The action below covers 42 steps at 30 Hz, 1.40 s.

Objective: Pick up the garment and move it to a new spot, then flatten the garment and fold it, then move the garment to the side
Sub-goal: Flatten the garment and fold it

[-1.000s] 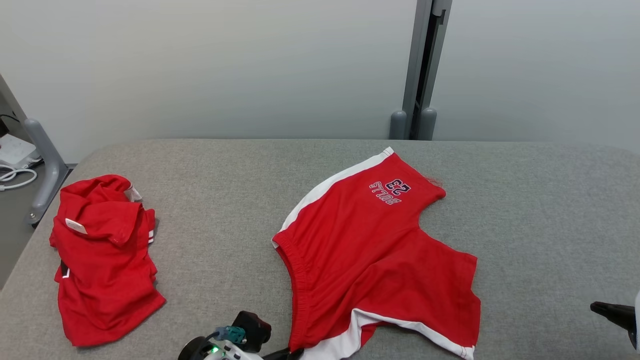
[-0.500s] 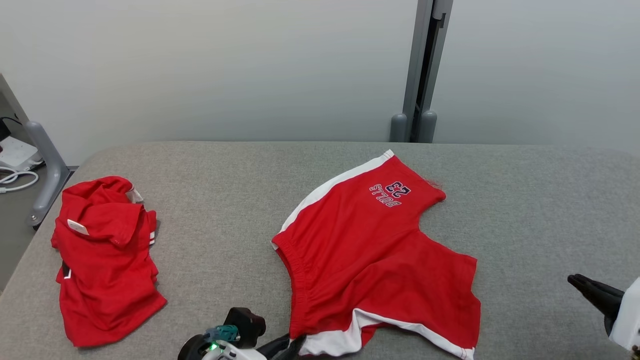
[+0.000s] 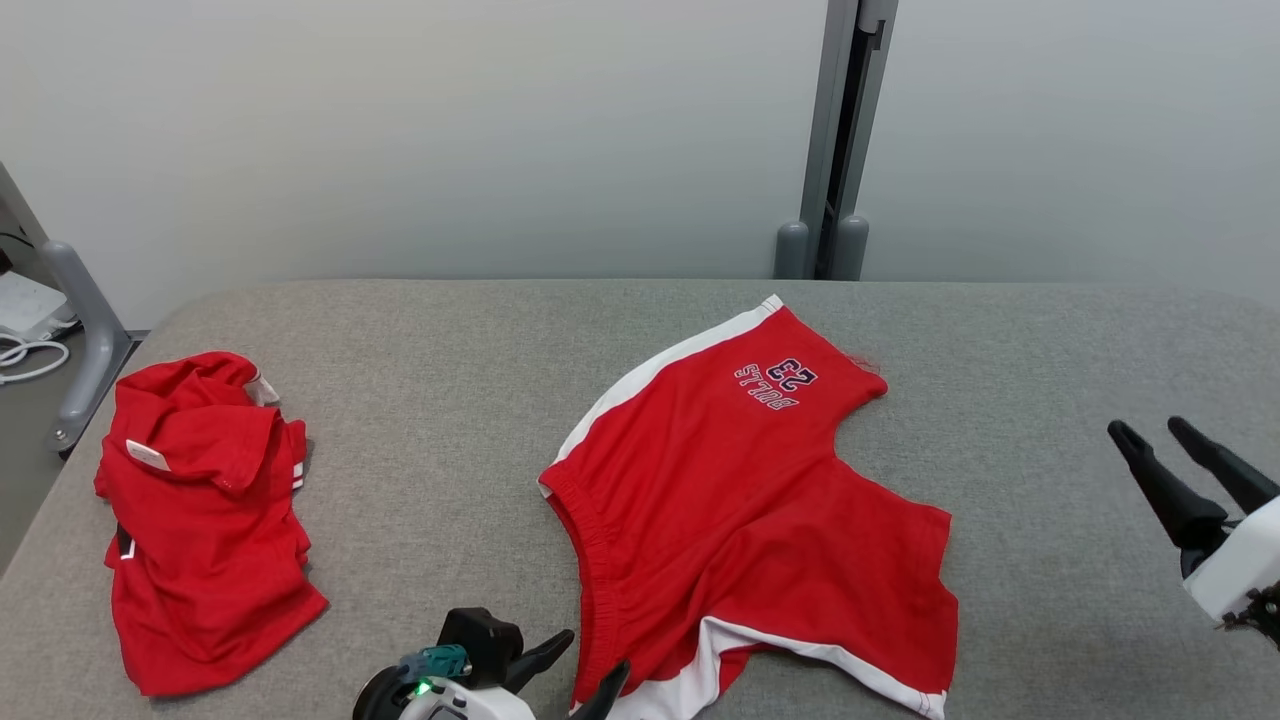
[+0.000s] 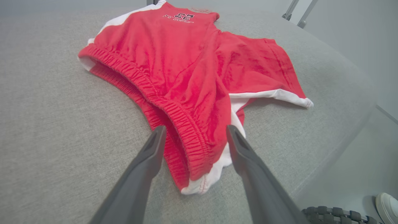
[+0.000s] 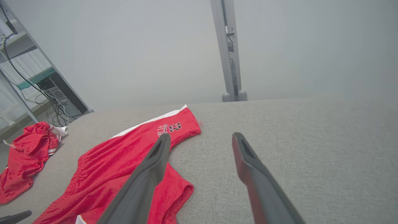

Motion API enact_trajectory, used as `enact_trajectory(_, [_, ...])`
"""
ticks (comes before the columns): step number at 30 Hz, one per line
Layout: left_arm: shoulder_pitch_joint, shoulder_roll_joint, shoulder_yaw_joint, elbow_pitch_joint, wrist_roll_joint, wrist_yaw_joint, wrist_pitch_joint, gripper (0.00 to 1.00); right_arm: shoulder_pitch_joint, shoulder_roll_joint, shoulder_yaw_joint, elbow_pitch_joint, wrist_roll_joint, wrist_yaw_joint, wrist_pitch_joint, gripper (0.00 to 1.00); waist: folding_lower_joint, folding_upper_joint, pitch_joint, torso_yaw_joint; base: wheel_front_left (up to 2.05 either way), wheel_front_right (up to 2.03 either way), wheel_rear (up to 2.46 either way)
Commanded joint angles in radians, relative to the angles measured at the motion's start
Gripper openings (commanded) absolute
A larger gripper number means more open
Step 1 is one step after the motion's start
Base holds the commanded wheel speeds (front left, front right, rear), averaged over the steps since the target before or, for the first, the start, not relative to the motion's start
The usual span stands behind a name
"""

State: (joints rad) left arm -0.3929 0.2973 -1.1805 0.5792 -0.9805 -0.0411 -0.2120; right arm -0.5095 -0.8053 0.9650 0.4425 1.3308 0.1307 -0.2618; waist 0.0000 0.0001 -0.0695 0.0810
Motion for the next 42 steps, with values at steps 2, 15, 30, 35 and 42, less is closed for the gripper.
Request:
enact_trajectory(2, [0.008, 0.001, 0.007, 0.006, -0.001, 0.008, -0.01, 1.0, 0.042, 0.023, -0.078, -0.008, -0.059, 0.0, -0.004, 1.0, 0.0, -0.0001, 0.002, -0.003, 0.0, 0.0, 0.0])
enact_trajectory(15, [0.061, -0.005, 0.353, -0.142, 0.164, 0.147, -0.051, 1.0, 0.334, 0.263, -0.634, -0.189, -0.522, 0.0, -0.004, 1.0, 0.0, -0.0001, 0.019, 0.003, 0.0, 0.0, 0.0])
enact_trajectory(30, [0.421, -0.229, 0.953, -0.389, 0.668, 0.089, -0.052, 1.0, 0.539, 0.485, -0.823, -0.287, -0.766, 0.0, -0.004, 1.0, 0.0, -0.0001, 0.019, 0.027, 0.0, 0.0, 0.0])
enact_trajectory(35, [0.442, -0.243, 0.985, -0.379, 0.702, 0.052, -0.052, 1.0, 0.547, 0.498, -0.827, -0.287, -0.777, 0.0, -0.004, 1.0, 0.0, -0.0001, 0.016, 0.03, 0.0, 0.0, 0.0])
enact_trajectory(42, [0.438, -0.245, 0.978, -0.385, 0.678, 0.048, -0.052, 1.0, 0.55, 0.514, -0.835, -0.291, -0.789, 0.0, -0.004, 1.0, 0.0, -0.0001, 0.018, 0.03, 0.0, 0.0, 0.0])
